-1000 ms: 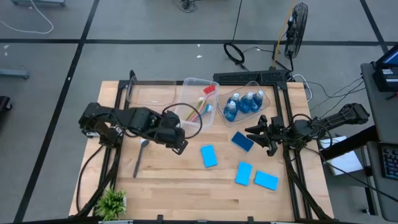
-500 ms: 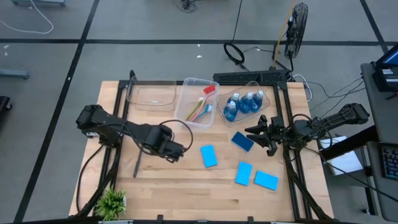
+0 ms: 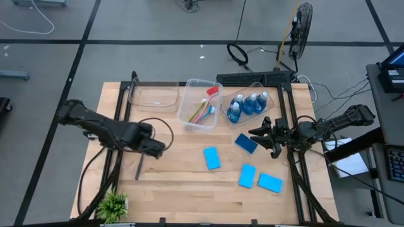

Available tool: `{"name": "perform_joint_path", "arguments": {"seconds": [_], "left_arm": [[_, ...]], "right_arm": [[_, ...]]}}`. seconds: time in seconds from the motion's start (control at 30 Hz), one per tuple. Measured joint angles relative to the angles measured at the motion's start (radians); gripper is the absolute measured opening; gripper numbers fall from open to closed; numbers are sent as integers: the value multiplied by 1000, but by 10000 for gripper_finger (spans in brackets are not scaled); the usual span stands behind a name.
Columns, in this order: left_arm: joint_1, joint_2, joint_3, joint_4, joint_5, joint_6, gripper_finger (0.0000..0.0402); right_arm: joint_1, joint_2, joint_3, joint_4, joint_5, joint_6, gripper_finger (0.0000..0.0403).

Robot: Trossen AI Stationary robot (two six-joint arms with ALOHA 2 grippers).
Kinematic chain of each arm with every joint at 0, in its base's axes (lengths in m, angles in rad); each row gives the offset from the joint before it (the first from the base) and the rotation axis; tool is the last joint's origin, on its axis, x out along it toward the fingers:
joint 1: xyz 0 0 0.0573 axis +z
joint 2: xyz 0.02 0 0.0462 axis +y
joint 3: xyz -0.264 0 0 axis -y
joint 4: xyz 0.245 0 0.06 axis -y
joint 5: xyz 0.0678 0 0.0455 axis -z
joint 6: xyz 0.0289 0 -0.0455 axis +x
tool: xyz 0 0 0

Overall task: Pick & Place Kitchen Sink Supplies
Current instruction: Put the gray dish brush into the transparent container

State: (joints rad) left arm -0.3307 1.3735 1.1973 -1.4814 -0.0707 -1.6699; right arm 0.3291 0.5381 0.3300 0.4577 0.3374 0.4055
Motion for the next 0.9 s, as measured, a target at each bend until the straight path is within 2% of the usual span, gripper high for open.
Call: {"name": "perform_joint_path", "arguments": {"seconds": [0.2,0.37,0.67,0.9], "left_arm": [[-19,-150,-156,43,-1,-72,100],[-33,-229,-278,146,11,-97,135],[-45,-240,-416,280,10,-94,222],[-45,-240,-504,345,7,-91,245]], "right_arm": [[0,0,0,-1,0,-2,134],[0,0,0,0,0,-2,134],[0,0,0,0,0,-2,134],[0,0,0,0,0,-2,134]]}}
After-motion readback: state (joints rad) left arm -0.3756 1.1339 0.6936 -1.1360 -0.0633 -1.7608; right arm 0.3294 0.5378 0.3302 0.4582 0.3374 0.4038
